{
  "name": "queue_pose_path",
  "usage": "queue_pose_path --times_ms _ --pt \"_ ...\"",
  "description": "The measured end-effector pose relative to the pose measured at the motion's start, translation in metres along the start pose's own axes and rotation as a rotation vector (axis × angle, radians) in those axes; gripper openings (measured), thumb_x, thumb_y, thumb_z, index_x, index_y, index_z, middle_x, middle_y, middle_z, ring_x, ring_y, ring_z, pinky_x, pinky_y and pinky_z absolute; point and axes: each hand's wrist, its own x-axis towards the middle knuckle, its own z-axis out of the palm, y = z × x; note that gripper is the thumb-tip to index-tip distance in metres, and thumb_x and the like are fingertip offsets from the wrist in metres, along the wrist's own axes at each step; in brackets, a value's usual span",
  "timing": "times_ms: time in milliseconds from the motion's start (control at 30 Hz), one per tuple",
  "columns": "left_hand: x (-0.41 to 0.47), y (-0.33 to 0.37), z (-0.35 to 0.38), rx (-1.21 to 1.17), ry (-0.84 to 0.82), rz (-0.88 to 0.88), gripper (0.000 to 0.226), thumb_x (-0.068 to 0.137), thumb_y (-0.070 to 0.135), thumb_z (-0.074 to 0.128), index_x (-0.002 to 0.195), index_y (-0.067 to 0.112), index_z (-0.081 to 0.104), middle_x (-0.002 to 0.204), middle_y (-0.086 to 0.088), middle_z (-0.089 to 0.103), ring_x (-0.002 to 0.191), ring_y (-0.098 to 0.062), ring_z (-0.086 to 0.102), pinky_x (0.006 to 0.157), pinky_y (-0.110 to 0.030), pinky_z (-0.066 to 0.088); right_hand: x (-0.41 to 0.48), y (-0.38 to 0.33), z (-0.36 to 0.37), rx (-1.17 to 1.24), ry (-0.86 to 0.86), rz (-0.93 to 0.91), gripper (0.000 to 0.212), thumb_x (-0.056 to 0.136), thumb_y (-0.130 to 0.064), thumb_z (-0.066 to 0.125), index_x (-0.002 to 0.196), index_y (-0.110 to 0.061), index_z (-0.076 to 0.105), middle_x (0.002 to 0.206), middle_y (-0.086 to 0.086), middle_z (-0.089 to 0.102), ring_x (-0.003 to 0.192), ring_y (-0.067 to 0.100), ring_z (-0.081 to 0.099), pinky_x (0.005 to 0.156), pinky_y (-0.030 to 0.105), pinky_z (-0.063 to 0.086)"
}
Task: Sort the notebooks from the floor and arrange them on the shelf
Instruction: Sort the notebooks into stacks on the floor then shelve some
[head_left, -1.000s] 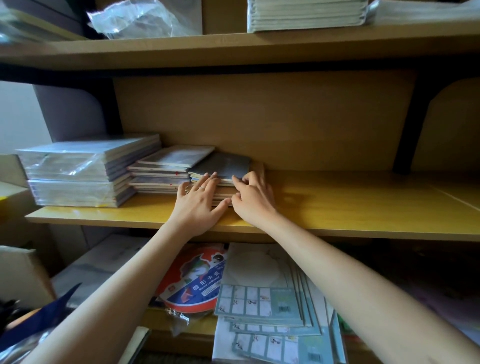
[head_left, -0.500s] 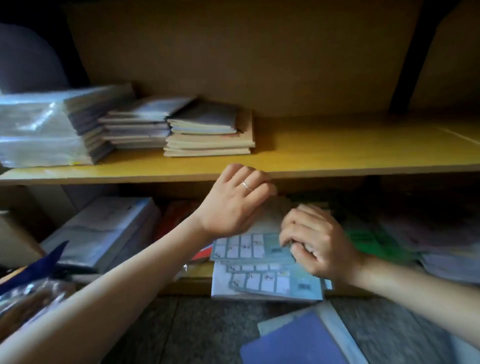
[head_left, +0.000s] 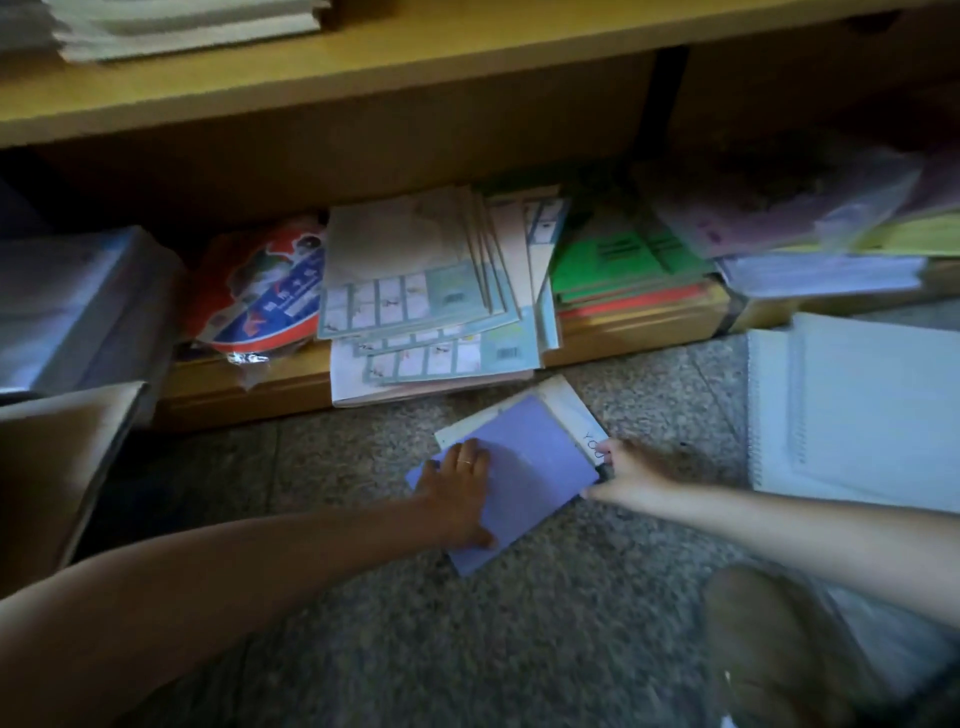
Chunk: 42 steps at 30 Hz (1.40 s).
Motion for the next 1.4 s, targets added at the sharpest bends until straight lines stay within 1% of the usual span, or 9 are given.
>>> queue_pose_path --times_ms 200,367,533,700,767,867,1067,1233,1400 --pt "0.008 -0.001 0.0 -0.104 0.018 -0.196 0.132 0.054 0.067 0.077 0.147 0.01 0.001 0.152 -0.015 0.01 0.14 -0.036 0.017 0.109 -0.055 0.025 0.0 -0.007 0.004 0.161 -0.051 0.072 0.07 0.079 -0.015 0.07 0.138 -0.007 0.033 0.124 0.012 0.047 0.092 0.02 0.05 0.062 0.028 0.039" --pt "0.011 -0.003 -0.005 -0.037 0.08 -0.22 0.136 0.048 0.068 0.079 0.147 0.011 0.004 0.145 -0.018 0.022 0.133 -0.037 0.027 0.105 -0.05 0.027 -0.001 -0.009 0.001 0.371 -0.039 0.074 0.033 0.081 -0.01 0.065 0.112 -0.005 0.055 0.111 0.018 0.059 0.087 0.024 0.056 0.067 0.027 0.033" --pt "0.011 -0.021 -0.02 -0.361 0.133 -0.145 0.081 0.074 0.042 0.076 0.131 0.001 0.035 0.128 -0.019 0.039 0.114 -0.035 0.046 0.089 -0.039 0.043 -0.013 -0.01 0.006 0.474 -0.042 0.041 0.016 0.092 -0.02 0.056 0.096 -0.005 0.057 0.09 0.01 0.052 0.082 0.019 0.047 0.067 0.028 0.032" --pt "-0.021 -0.024 -0.046 -0.741 0.298 0.007 0.049 0.093 0.028 0.056 0.134 0.005 0.042 0.13 -0.01 0.054 0.119 -0.027 0.051 0.088 -0.029 0.039 -0.04 -0.024 -0.015 0.587 0.346 -0.173 0.042 0.075 -0.052 0.054 0.083 -0.011 0.046 0.078 0.0 0.045 0.075 0.015 0.044 0.062 0.039 0.04" --pt "-0.039 -0.018 -0.058 -0.91 0.418 0.075 0.034 0.092 0.026 0.058 0.123 0.014 0.053 0.117 0.001 0.063 0.111 -0.017 0.056 0.088 -0.026 0.042 -0.047 -0.031 -0.037 0.592 0.417 -0.267 0.049 0.067 -0.059 0.054 0.085 -0.014 0.052 0.069 -0.002 0.047 0.065 0.015 0.047 0.061 0.05 0.047" --pt "-0.07 -0.01 -0.088 -1.079 0.559 0.182 0.009 0.092 0.015 0.058 0.087 0.017 0.052 0.074 0.018 0.057 0.077 0.003 0.05 0.067 -0.011 0.04 -0.064 -0.051 -0.072 0.7 0.478 -0.471 0.031 0.07 -0.053 0.06 0.093 -0.033 0.049 0.078 -0.011 0.056 0.071 0.01 0.053 0.061 0.039 0.048" --pt "-0.11 -0.016 -0.175 -1.465 0.895 0.245 0.007 0.093 0.017 0.054 0.097 0.015 0.059 0.094 -0.002 0.072 0.083 -0.018 0.068 0.074 -0.038 0.054 -0.108 -0.104 -0.115 0.827 0.45 -0.779 0.045 0.079 -0.039 0.06 0.121 -0.032 0.045 0.077 0.006 0.065 0.063 0.031 0.055 0.057 0.033 0.043" --pt "-0.127 -0.037 -0.243 -1.496 1.14 0.262 0.008 0.092 0.016 0.056 0.094 0.016 0.063 0.083 0.0 0.071 0.072 -0.013 0.064 0.063 -0.03 0.053 -0.131 -0.16 -0.135 0.866 0.221 -0.972 0.051 0.081 -0.019 0.053 0.128 -0.032 0.038 0.086 0.004 0.069 0.048 0.027 0.057 0.043 0.028 0.045" --pt "-0.148 -0.071 -0.298 -1.306 1.372 0.194 0.013 0.092 0.021 0.058 0.098 0.01 0.061 0.089 -0.007 0.07 0.075 -0.017 0.064 0.066 -0.032 0.051 -0.121 -0.227 -0.162 0.879 0.253 -1.058 0.056 0.089 -0.011 0.054 0.137 -0.029 0.03 0.085 0.003 0.068 0.041 0.015 0.046 0.04 0.022 0.037"
